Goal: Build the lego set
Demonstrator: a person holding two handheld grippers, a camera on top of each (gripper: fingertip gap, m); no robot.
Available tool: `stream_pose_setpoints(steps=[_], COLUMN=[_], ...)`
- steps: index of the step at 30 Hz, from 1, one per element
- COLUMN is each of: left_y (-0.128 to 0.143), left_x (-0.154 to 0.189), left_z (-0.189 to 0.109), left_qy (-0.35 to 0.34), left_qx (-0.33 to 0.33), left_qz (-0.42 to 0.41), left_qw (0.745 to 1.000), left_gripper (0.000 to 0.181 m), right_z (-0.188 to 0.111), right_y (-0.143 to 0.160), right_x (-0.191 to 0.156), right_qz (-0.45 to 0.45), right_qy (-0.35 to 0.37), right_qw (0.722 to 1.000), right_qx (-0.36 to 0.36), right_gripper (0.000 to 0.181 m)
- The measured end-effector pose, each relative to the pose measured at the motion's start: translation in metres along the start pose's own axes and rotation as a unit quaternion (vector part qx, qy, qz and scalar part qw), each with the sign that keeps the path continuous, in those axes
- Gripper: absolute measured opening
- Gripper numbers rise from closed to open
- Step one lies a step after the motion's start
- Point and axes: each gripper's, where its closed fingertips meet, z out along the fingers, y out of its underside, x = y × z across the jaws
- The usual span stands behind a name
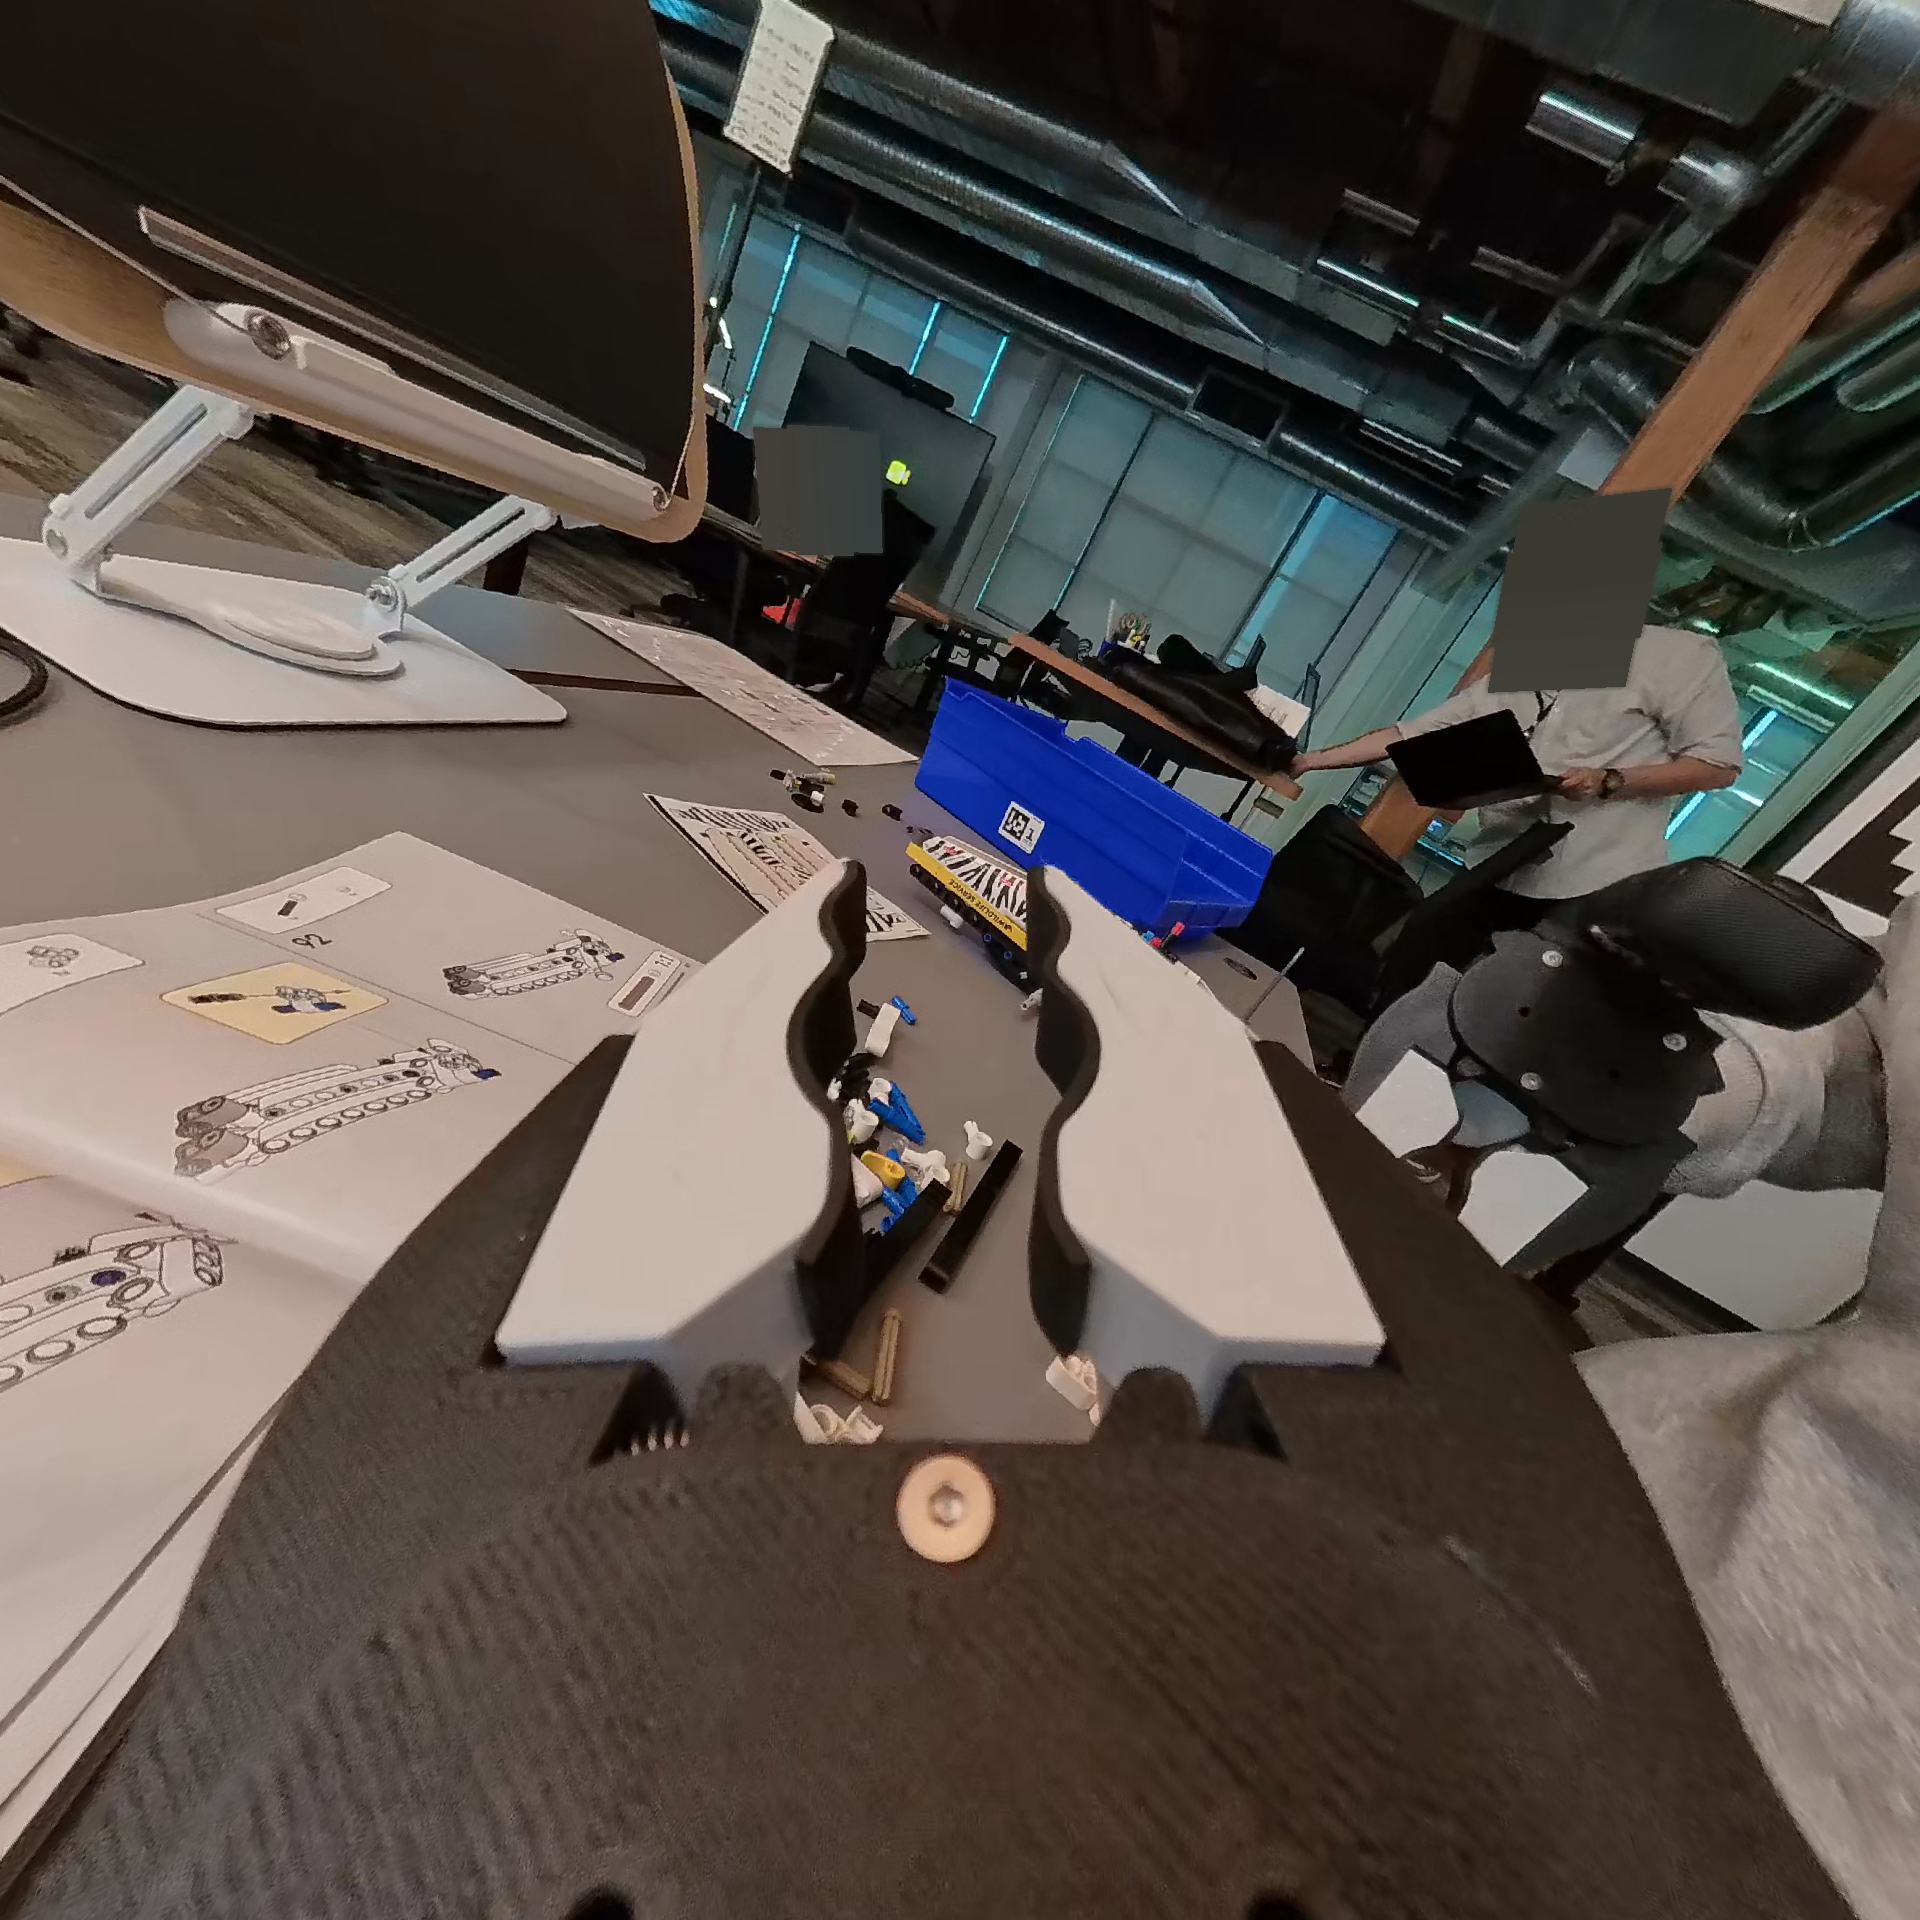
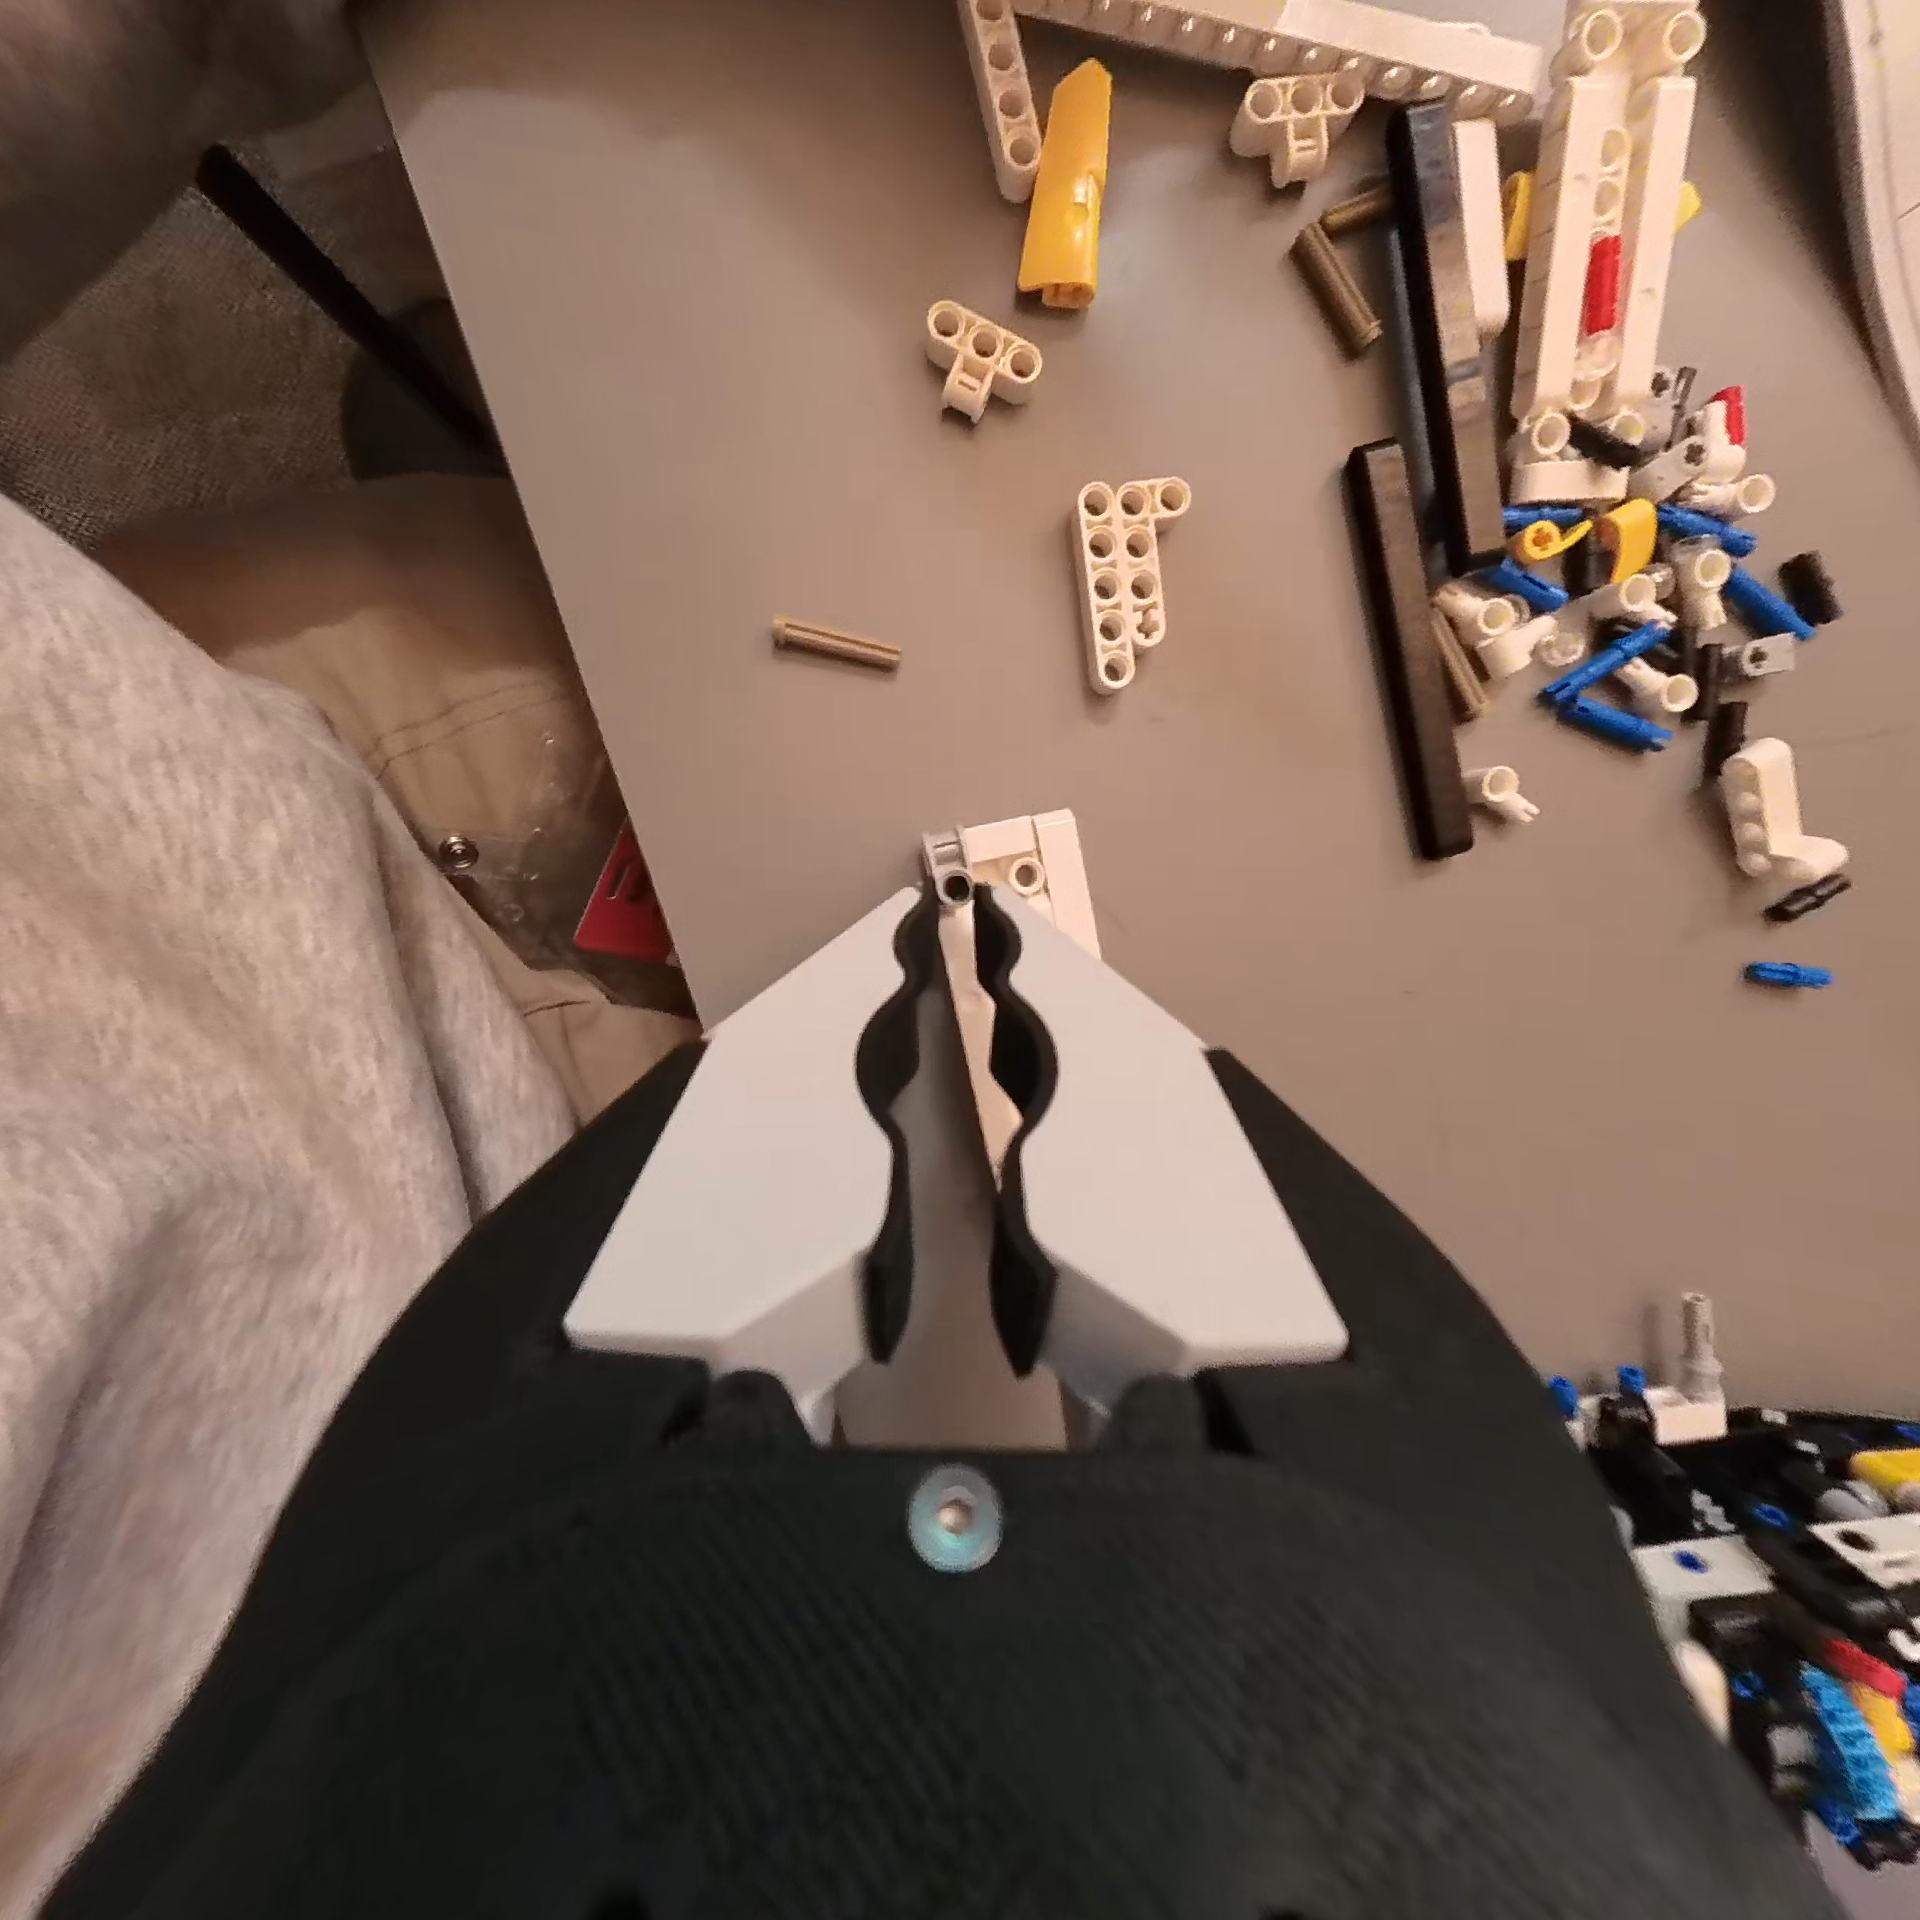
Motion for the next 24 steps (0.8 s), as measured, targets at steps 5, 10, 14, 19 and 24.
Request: stream_pose_setpoints(steps=[5,10,14,19,24], left_y=[0.0001,0.0002,-0.0001,-0.0011,-0.0020], left_x=[0.0000,-0.0005,-0.0005,-0.0004,-0.0003], left_z=[0.0001,-0.0003,-0.0005,-0.0011,-0.0016], left_qy=[0.000,-0.001,-0.001,0.000,0.000], left_qx=[0.000,0.000,0.001,0.003,0.005], left_qz=[0.000,0.000,-0.001,-0.001,-0.002], left_qw=[1.000,1.000,1.000,1.000,1.000], left_gripper=[0.030,0.030,0.030,0.030,0.030], right_z=[-0.0014,-0.0025,-0.0028,-0.0030,-0.0030], right_y=[0.0023,0.0044,0.0053,0.0062,0.0063], right_x=[-0.0002,-0.0013,-0.0017,-0.0019,-0.0020], right_qz=[0.030,0.018,0.002,-0.008,-0.010], right_qy=[-0.006,-0.008,-0.012,-0.018,-0.015], right_qw=[0.999,1.000,0.999,0.999,0.999], right_qx=[0.011,-0.013,-0.035,-0.041,-0.030], right_gripper=[0.004,0.005,0.005,0.004,0.004])
